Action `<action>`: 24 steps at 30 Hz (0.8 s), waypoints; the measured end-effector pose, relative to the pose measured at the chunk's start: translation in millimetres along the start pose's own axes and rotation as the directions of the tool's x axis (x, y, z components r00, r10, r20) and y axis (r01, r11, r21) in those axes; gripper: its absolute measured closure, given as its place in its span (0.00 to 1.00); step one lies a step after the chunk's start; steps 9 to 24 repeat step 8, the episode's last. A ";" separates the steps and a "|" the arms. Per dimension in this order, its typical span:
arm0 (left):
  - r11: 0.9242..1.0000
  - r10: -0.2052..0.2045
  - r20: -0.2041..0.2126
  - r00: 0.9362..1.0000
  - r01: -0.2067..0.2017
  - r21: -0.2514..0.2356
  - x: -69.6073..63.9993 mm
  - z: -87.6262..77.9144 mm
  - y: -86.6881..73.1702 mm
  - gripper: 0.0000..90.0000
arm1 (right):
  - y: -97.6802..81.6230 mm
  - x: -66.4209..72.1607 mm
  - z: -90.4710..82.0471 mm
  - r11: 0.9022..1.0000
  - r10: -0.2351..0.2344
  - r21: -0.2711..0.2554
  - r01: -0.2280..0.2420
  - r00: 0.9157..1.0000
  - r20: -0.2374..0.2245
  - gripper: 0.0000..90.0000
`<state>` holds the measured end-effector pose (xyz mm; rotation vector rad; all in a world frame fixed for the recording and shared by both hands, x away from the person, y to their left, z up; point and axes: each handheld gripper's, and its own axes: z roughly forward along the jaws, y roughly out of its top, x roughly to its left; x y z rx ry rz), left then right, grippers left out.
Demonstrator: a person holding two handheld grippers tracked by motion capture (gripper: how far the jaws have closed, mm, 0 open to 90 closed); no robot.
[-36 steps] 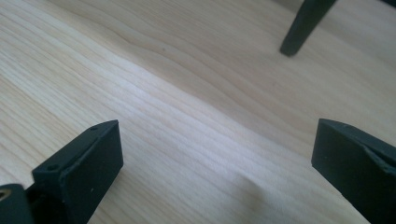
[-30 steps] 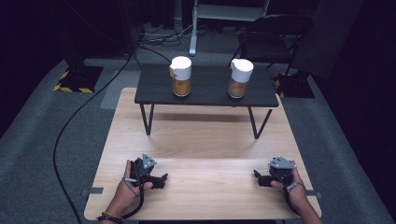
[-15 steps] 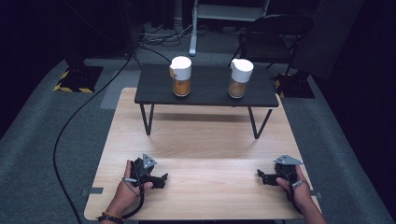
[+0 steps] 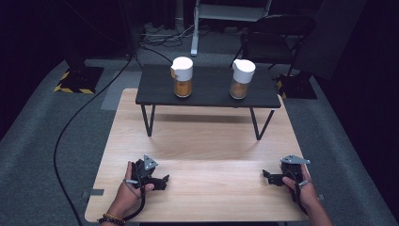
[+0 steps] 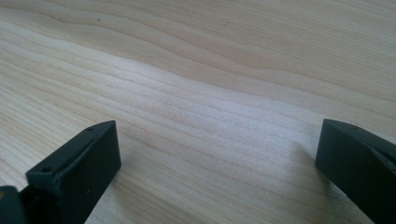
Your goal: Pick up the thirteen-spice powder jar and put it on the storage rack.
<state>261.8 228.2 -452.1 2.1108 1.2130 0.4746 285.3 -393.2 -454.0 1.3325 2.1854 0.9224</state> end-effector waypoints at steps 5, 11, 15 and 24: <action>1.000 0.002 0.001 1.000 -0.002 0.000 0.3 0.1 0.0 0.00 | -0.1 0.1 0.0 1.000 -0.001 0.000 0.001 1.000 0.000 0.00; 1.000 0.002 0.001 1.000 -0.002 -0.001 0.4 0.1 0.0 0.00 | -0.1 0.1 0.0 1.000 -0.001 0.000 0.001 1.000 0.000 0.00; 1.000 0.002 0.001 1.000 -0.002 -0.001 0.4 0.1 0.0 0.00 | -0.1 0.1 0.0 1.000 -0.001 0.000 0.001 1.000 0.000 0.00; 1.000 0.002 0.001 1.000 -0.002 -0.001 0.4 0.1 0.0 0.00 | -0.1 0.1 0.0 1.000 -0.001 0.000 0.001 1.000 0.000 0.00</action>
